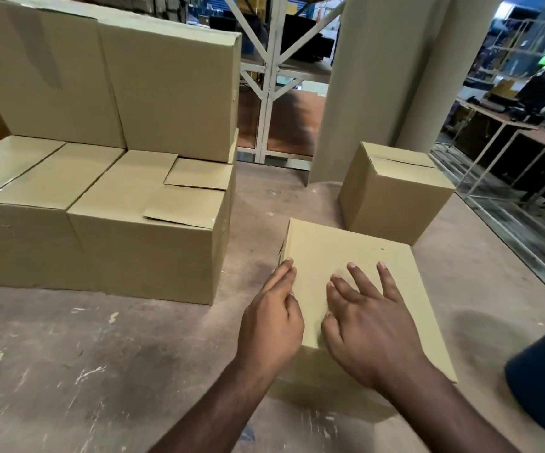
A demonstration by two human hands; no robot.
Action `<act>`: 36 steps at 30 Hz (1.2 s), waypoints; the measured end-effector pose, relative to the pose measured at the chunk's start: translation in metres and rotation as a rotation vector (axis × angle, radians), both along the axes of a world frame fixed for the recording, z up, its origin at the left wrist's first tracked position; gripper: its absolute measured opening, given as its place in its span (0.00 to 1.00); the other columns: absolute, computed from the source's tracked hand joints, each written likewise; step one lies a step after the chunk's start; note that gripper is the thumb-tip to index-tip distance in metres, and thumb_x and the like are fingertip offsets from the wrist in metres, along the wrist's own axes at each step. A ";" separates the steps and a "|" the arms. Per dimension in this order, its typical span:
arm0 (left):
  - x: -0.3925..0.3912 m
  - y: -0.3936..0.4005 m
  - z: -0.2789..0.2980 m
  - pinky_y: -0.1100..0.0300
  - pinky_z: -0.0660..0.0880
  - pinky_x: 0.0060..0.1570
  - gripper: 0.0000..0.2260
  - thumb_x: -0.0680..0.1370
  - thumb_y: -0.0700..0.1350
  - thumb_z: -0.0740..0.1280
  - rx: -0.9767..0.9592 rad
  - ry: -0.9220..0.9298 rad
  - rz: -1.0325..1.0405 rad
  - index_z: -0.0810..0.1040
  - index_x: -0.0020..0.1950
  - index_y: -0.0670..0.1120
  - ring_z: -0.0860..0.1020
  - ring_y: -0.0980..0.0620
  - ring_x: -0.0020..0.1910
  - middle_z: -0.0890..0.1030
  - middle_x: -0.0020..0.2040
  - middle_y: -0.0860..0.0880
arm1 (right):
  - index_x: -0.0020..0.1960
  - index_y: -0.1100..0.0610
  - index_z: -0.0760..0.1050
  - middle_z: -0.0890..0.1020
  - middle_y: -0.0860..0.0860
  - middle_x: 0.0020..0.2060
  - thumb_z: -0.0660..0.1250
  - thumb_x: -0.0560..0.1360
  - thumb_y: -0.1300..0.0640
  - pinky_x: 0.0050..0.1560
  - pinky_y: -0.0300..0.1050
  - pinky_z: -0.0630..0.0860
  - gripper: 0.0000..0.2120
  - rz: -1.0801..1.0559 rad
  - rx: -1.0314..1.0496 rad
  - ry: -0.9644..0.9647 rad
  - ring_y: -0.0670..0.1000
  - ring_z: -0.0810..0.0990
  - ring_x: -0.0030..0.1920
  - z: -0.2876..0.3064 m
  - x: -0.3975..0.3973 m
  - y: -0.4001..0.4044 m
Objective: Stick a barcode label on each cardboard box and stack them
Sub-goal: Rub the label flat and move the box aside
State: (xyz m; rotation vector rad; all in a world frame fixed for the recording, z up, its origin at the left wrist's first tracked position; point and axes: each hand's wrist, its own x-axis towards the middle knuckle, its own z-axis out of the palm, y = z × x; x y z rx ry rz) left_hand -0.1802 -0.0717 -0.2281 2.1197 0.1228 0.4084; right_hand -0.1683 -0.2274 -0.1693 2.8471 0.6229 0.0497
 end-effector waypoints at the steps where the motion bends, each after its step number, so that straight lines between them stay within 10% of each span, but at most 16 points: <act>1: 0.000 -0.001 0.000 0.79 0.55 0.67 0.22 0.82 0.38 0.58 0.029 0.002 0.006 0.74 0.75 0.49 0.62 0.70 0.74 0.67 0.77 0.63 | 0.76 0.56 0.74 0.74 0.50 0.76 0.40 0.76 0.43 0.80 0.62 0.39 0.38 -0.021 -0.019 0.028 0.55 0.61 0.82 0.002 0.003 0.001; 19: 0.002 0.000 0.003 0.76 0.56 0.68 0.22 0.82 0.37 0.58 0.036 0.004 -0.016 0.71 0.77 0.47 0.63 0.65 0.76 0.64 0.79 0.61 | 0.85 0.56 0.49 0.52 0.51 0.84 0.33 0.79 0.44 0.82 0.59 0.37 0.37 -0.293 0.053 0.082 0.52 0.45 0.84 -0.003 0.042 -0.022; 25: 0.002 0.001 0.001 0.80 0.52 0.66 0.22 0.83 0.38 0.58 0.036 -0.007 -0.019 0.71 0.77 0.47 0.61 0.66 0.76 0.65 0.79 0.60 | 0.84 0.42 0.42 0.40 0.35 0.80 0.31 0.76 0.35 0.82 0.47 0.38 0.37 0.132 0.320 0.301 0.40 0.36 0.81 -0.017 0.024 -0.005; 33: -0.002 0.004 -0.001 0.82 0.51 0.66 0.21 0.84 0.39 0.57 -0.069 -0.023 -0.041 0.70 0.78 0.48 0.60 0.70 0.74 0.64 0.78 0.62 | 0.85 0.53 0.41 0.42 0.50 0.84 0.37 0.83 0.36 0.83 0.57 0.41 0.35 -0.468 0.276 0.142 0.50 0.40 0.84 -0.016 0.058 -0.091; 36: 0.000 0.002 -0.005 0.79 0.53 0.68 0.21 0.83 0.37 0.57 -0.078 -0.033 -0.051 0.72 0.76 0.46 0.61 0.69 0.74 0.65 0.78 0.61 | 0.85 0.50 0.43 0.42 0.45 0.84 0.40 0.85 0.37 0.82 0.53 0.39 0.33 -0.191 0.323 0.193 0.48 0.39 0.83 -0.015 0.022 -0.047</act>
